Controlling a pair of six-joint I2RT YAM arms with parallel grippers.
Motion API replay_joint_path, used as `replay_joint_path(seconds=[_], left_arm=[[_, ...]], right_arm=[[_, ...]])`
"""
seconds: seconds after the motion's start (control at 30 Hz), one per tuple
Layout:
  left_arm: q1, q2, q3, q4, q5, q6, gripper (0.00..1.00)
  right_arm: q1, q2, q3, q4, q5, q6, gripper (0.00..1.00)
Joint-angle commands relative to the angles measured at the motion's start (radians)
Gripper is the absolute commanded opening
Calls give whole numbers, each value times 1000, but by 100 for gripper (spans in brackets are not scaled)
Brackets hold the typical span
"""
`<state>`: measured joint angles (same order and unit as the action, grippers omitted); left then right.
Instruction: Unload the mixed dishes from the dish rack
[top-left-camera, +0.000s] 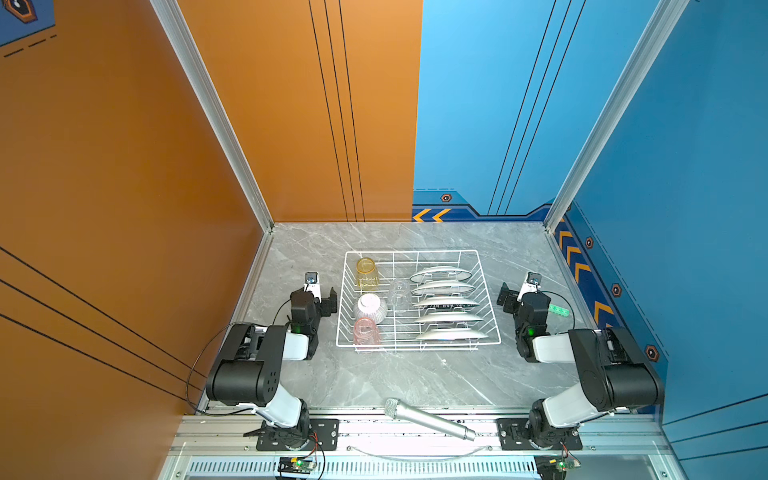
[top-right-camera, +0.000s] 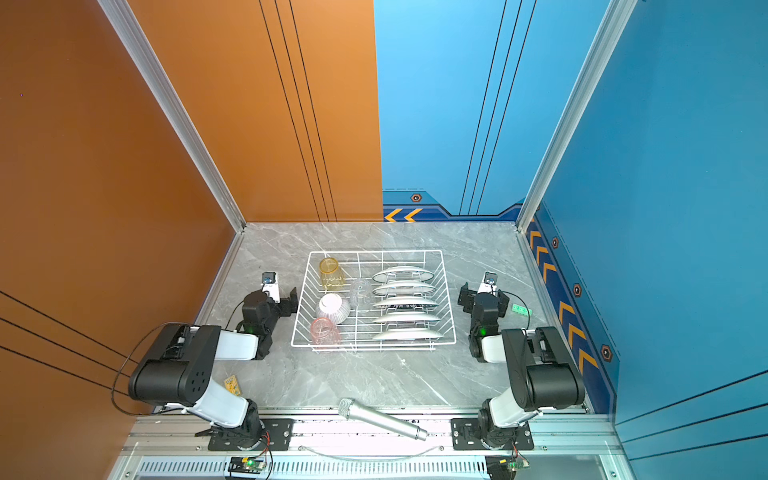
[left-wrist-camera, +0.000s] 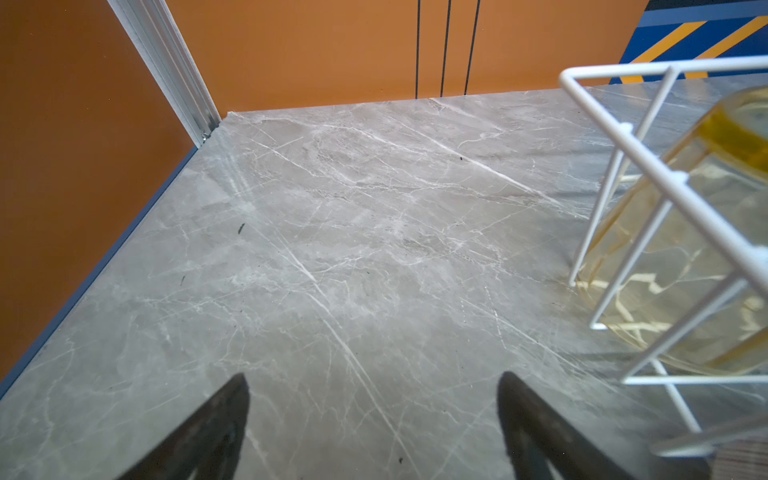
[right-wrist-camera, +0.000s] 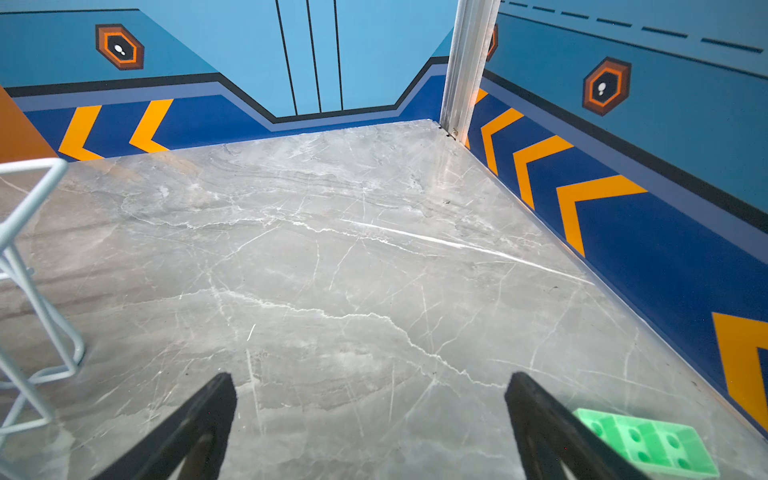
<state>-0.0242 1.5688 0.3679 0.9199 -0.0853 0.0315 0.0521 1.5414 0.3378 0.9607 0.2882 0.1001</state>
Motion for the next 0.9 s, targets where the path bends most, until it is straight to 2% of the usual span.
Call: replay_joint_path(seconds=[0.0, 0.07, 0.17, 0.23, 0.33, 0.4, 0.47, 0.53, 0.6, 0.77, 0.87], left_arm=[[25, -44, 56, -86, 66, -17, 71], [21, -106, 122, -259, 54, -13, 62], [-44, -253, 216, -491, 5, -16, 58], [-123, -353, 277, -584, -47, -25, 58], [-306, -413, 437, -743, -186, 58, 57], [-429, -380, 571, -846, -259, 139, 55], [-515, -318, 709, -940, -273, 189, 52], [-565, -240, 821, -1013, -228, 212, 49], [-598, -160, 912, -1053, -153, 243, 51], [-679, 37, 1151, -1295, 12, 359, 48], [-729, 153, 1307, -1450, 20, 425, 42]], right_arm=[[-6, 4, 15, -13, -23, -11, 91], [-17, -15, 25, -48, -30, 4, 87], [-35, -90, 64, -183, -58, 12, 85], [-49, -172, 105, -319, -73, 22, 84], [-61, -325, 202, -574, -101, 69, 84], [-62, -405, 295, -775, -155, 108, 84], [-61, -439, 397, -951, -236, 127, 84], [-53, -446, 495, -1105, -297, 140, 84], [-45, -444, 576, -1234, -355, 141, 84], [-23, -445, 672, -1354, -448, 144, 84], [-4, -440, 692, -1367, -467, 142, 84]])
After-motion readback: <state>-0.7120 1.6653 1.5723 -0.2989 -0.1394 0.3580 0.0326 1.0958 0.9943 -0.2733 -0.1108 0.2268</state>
